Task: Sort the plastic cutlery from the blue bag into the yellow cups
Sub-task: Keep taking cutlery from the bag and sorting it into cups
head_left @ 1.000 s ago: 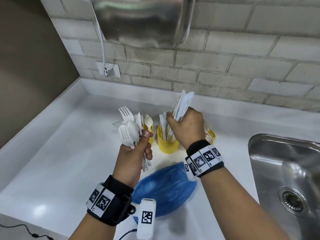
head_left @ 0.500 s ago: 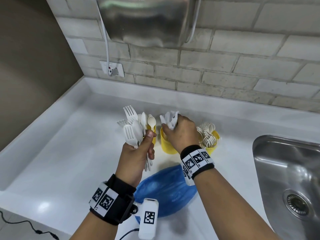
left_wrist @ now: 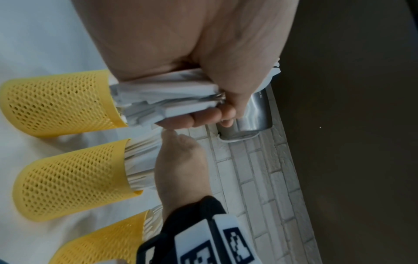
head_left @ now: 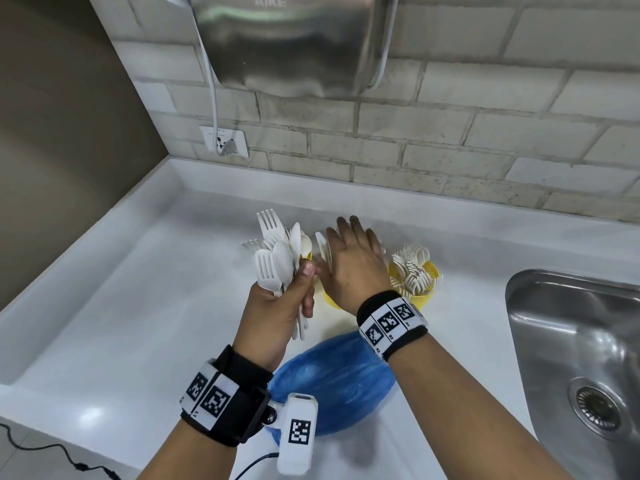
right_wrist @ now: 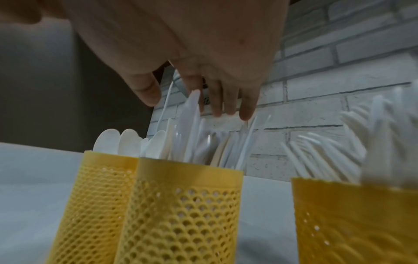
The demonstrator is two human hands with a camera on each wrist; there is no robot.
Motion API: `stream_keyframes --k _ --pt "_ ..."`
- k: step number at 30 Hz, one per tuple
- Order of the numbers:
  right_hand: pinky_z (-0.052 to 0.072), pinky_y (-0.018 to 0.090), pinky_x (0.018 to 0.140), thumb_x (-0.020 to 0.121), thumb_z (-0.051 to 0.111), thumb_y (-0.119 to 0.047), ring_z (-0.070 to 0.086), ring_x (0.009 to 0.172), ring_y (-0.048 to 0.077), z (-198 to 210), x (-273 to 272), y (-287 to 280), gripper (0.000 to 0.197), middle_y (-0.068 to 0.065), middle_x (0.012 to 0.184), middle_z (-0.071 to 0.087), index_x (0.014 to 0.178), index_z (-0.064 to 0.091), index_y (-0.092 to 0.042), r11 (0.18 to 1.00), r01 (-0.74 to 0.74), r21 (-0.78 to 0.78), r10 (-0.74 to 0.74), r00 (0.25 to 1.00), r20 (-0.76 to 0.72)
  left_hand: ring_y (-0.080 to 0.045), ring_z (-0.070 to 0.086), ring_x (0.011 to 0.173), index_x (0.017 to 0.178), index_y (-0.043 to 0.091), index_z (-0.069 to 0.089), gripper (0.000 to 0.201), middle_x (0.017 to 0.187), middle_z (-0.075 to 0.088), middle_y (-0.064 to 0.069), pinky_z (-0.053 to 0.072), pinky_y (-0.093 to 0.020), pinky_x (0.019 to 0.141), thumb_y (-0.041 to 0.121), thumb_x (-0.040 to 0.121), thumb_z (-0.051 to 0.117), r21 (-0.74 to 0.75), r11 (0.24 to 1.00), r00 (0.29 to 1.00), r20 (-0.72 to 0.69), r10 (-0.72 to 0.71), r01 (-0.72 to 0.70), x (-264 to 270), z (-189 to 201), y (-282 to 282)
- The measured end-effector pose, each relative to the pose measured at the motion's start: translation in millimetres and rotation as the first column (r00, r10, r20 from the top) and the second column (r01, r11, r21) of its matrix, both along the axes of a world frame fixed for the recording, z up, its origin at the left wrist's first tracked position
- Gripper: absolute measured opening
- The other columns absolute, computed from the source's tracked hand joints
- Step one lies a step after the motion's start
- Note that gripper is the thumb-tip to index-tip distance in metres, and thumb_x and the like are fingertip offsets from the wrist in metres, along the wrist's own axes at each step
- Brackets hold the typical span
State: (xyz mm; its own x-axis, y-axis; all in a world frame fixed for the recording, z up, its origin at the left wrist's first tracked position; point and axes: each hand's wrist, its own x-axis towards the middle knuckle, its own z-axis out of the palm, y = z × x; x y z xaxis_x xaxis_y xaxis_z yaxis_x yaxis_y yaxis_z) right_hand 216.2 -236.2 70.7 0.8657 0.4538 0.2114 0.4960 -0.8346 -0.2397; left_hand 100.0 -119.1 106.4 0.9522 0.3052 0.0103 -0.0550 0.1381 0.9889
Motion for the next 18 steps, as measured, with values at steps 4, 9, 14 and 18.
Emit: stream_keyframes --k 4,9,14,18 --pt "0.008 0.052 0.128 0.104 0.045 -0.040 0.017 0.157 0.031 9 -3 -2 0.059 0.014 0.166 0.030 0.154 0.039 -0.010 0.995 0.001 0.096 0.001 1.000 -0.020 -0.024 0.051 0.061 0.088 0.023 0.074 0.023 0.062 0.054 -0.010 0.047 -0.030 0.065 0.042 0.091 0.063 0.022 0.998 0.997 0.051 -0.065 0.064 -2 9 2" --pt "0.037 0.039 0.118 0.097 0.044 -0.028 0.048 0.139 0.018 46 -26 -11 0.046 0.003 0.145 0.059 0.137 0.062 -0.012 0.759 0.012 0.651 0.067 0.993 -0.097 -0.022 0.048 0.059 0.090 0.022 0.074 0.017 0.061 0.052 -0.006 0.043 -0.034 0.063 0.036 0.093 0.066 0.001 0.993 0.991 0.069 -0.119 0.119 -3 11 9" --pt "0.053 0.038 0.100 0.087 0.052 -0.012 0.067 0.112 0.017 73 -51 -26 0.040 -0.003 0.116 0.074 0.122 0.071 -0.016 0.482 0.083 0.872 0.383 0.876 -0.295 -0.020 0.042 0.053 0.092 0.003 0.067 0.034 0.056 0.046 -0.004 0.038 -0.031 0.058 0.037 0.090 0.068 -0.039 0.974 0.972 0.081 -0.220 0.224 -3 13 5" --pt "0.056 0.036 0.091 0.083 0.053 0.002 0.068 0.101 0.022 82 -73 -36 0.040 0.005 0.108 0.073 0.116 0.069 -0.012 0.355 0.026 0.934 0.376 0.911 -0.168 -0.018 0.045 0.052 0.071 0.018 0.063 0.025 0.054 0.050 -0.001 0.039 -0.027 0.055 0.024 0.093 0.072 0.166 0.976 0.983 0.094 -0.160 0.143 -5 25 -6"
